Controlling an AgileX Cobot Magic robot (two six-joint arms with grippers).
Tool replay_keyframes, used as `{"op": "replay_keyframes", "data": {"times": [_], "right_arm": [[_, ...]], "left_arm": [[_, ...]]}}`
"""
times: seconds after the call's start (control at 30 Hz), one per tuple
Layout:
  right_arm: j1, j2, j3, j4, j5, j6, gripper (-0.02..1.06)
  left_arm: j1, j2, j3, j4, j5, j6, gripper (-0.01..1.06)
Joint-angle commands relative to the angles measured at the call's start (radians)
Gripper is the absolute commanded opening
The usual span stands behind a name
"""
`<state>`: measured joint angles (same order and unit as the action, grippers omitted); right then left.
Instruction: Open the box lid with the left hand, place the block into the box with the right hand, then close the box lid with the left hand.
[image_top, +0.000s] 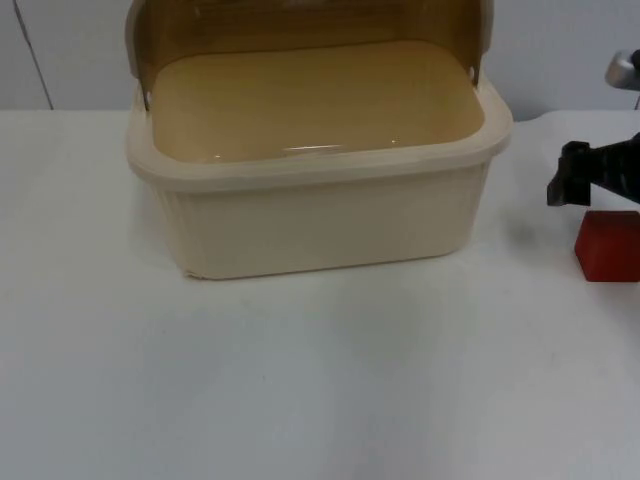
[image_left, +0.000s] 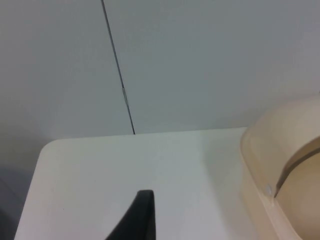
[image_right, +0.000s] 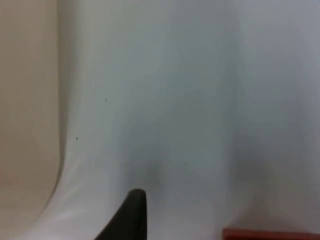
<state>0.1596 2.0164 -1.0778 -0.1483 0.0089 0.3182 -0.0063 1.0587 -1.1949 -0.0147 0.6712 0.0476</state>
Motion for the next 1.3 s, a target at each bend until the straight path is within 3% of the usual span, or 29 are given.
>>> {"op": "replay_keyframes", "data": {"times": [0.0, 0.3, 0.53, 0.57, 0.67, 0.7, 0.73, 0.77, 0.8, 1.0, 1.27], "right_arm": [[0.004, 0.004, -0.011, -0.003, 0.023, 0.003, 1.05], [0.004, 0.034, -0.011, 0.000, 0.121, 0.059, 1.00], [0.004, 0.051, -0.011, 0.001, 0.131, 0.063, 0.95], [0.004, 0.049, -0.011, 0.001, 0.129, 0.063, 0.87], [0.004, 0.049, -0.011, 0.001, 0.136, 0.072, 0.43], [0.004, 0.049, -0.011, 0.001, 0.136, 0.072, 0.43], [0.004, 0.049, -0.011, 0.001, 0.149, 0.086, 0.20], [0.004, 0.049, -0.011, 0.001, 0.163, 0.100, 0.03], [0.004, 0.046, -0.011, 0.001, 0.171, 0.113, 0.00], [0.004, -0.030, -0.011, -0.005, 0.244, 0.078, 0.00], [0.004, -0.266, -0.011, -0.005, 0.225, 0.043, 0.00]], "left_arm": [[-0.004, -0.001, 0.003, 0.004, -0.004, -0.003, 1.05], [-0.004, -0.001, 0.003, 0.004, -0.004, -0.003, 1.05], [-0.004, -0.001, 0.003, 0.004, -0.004, -0.003, 1.05], [-0.004, -0.001, 0.003, 0.004, -0.004, -0.003, 1.05], [-0.004, -0.001, 0.003, 0.004, -0.004, -0.003, 1.05], [-0.004, -0.001, 0.003, 0.004, -0.004, -0.003, 1.05], [-0.004, -0.001, 0.003, 0.004, -0.004, -0.003, 1.05], [-0.004, -0.001, 0.003, 0.004, -0.004, -0.003, 1.05], [-0.004, -0.001, 0.003, 0.004, -0.004, -0.003, 1.05], [-0.004, -0.001, 0.003, 0.004, -0.004, -0.003, 1.05], [-0.004, -0.001, 0.003, 0.004, -0.004, -0.003, 1.05]]}}
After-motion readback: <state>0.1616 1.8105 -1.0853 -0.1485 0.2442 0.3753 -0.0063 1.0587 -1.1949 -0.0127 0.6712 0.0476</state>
